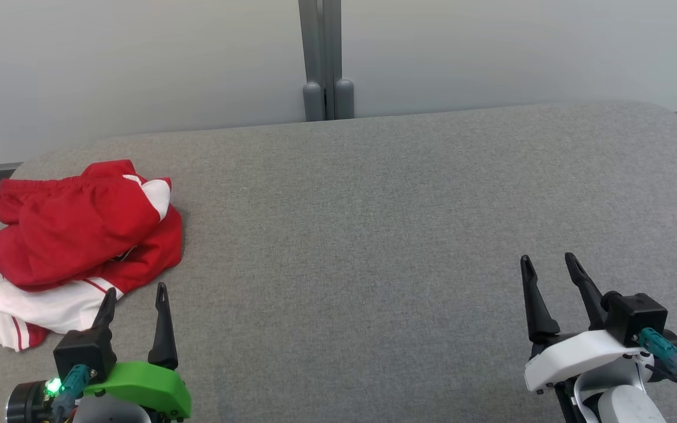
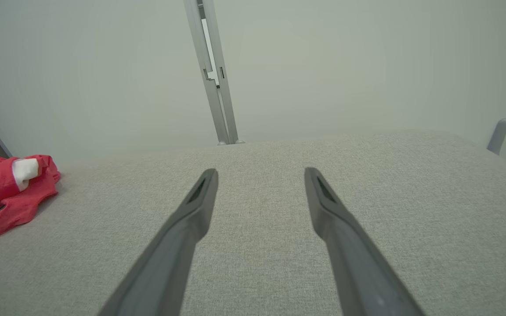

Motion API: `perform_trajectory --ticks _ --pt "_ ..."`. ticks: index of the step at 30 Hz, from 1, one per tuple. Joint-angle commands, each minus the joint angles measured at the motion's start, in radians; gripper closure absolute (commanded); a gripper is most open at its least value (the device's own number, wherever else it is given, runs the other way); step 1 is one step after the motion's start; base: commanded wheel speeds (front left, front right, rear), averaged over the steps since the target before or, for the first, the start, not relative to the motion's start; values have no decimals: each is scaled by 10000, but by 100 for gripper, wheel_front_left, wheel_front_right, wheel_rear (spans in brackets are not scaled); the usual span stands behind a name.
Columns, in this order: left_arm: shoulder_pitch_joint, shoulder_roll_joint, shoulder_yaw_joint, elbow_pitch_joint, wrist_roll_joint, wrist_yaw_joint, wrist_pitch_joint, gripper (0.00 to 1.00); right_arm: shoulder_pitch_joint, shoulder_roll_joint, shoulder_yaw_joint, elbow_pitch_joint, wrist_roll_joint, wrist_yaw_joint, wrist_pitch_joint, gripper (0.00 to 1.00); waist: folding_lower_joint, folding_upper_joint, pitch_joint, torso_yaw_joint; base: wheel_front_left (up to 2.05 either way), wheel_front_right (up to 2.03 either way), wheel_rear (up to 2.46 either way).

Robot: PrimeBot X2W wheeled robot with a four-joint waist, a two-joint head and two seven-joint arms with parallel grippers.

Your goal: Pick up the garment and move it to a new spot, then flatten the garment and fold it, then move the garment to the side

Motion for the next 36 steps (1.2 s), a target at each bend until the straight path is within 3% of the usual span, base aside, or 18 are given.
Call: perform_trajectory --ticks 1,18,36 --pt "118 87 -17 -48 -40 0 47 0 39 -34 7 17 58 4 18 0 -1 0 -6 5 0 0 0" --pt "138 269 -50 -88 -173 77 96 0 138 -34 29 28 123 4 54 0 -1 0 -39 399 0 0 0" --pt "294 568 13 -28 -280 163 172 0 358 -35 176 298 376 4 -7 0 -1 0 -158 2700 0 0 0"
